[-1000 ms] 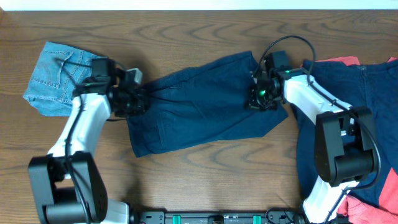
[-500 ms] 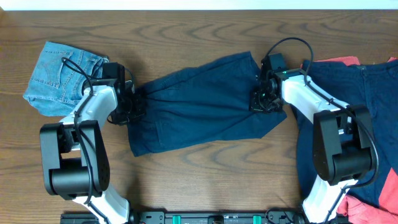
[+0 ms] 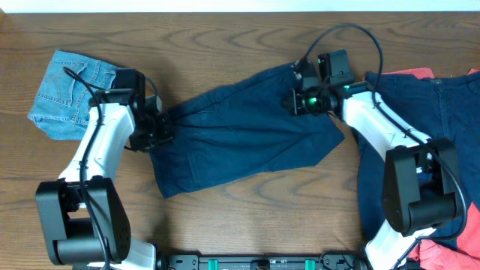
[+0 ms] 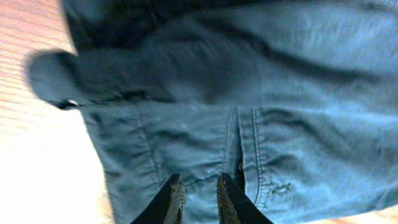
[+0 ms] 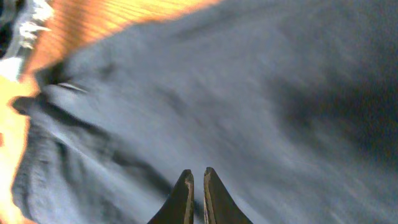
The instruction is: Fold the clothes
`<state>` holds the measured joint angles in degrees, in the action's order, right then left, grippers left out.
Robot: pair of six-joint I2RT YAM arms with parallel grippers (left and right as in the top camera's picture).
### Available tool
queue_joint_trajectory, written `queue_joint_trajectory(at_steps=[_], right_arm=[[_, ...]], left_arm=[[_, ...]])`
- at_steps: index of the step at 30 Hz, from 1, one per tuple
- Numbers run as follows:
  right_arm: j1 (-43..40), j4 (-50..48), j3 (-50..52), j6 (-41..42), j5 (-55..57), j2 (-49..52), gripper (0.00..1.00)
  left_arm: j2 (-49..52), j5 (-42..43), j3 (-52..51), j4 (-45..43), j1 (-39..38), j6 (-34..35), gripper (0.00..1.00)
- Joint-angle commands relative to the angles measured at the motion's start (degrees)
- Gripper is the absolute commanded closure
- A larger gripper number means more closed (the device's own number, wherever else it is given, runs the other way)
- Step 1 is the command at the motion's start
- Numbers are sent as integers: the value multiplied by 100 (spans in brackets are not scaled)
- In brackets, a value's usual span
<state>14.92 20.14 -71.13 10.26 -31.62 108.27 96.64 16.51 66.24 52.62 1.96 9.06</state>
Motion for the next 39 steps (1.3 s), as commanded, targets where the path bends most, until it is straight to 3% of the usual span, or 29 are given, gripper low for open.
queue_joint_trajectory(at_steps=[1, 10, 15, 17, 21, 25, 30, 35, 39], right_arm=[[431, -306, -11, 330, -345, 262, 94], [1305, -1427, -11, 920, -87, 1346, 99], [1213, -1904, -11, 2765, 2284, 1873, 99], [1060, -2284, -11, 3056, 2581, 2024, 99], [693, -2968, -13, 3060, 2516, 2100, 99], [212, -3049, -46, 3005, 2380, 2050, 99], [-402, -2988, -46, 2048, 780, 1609, 99], [-693, -1969, -46, 1399, -343, 573, 97], [-621, -352, -46, 750, -459, -262, 93]], left_arm=[[55, 107, -396, -4, -166, 111, 79], [68, 94, -1635, -721, -354, 398, 79], [68, -190, -2144, -997, -354, 656, 79], [68, -404, -2221, -986, -354, 697, 79], [68, -726, -2236, -802, -354, 693, 80], [68, -927, -2236, -732, -354, 693, 79], [66, -927, -2105, -612, -354, 673, 80], [9, -748, -1351, 146, -354, 544, 80], [-199, -339, -586, 562, -354, 234, 80]])
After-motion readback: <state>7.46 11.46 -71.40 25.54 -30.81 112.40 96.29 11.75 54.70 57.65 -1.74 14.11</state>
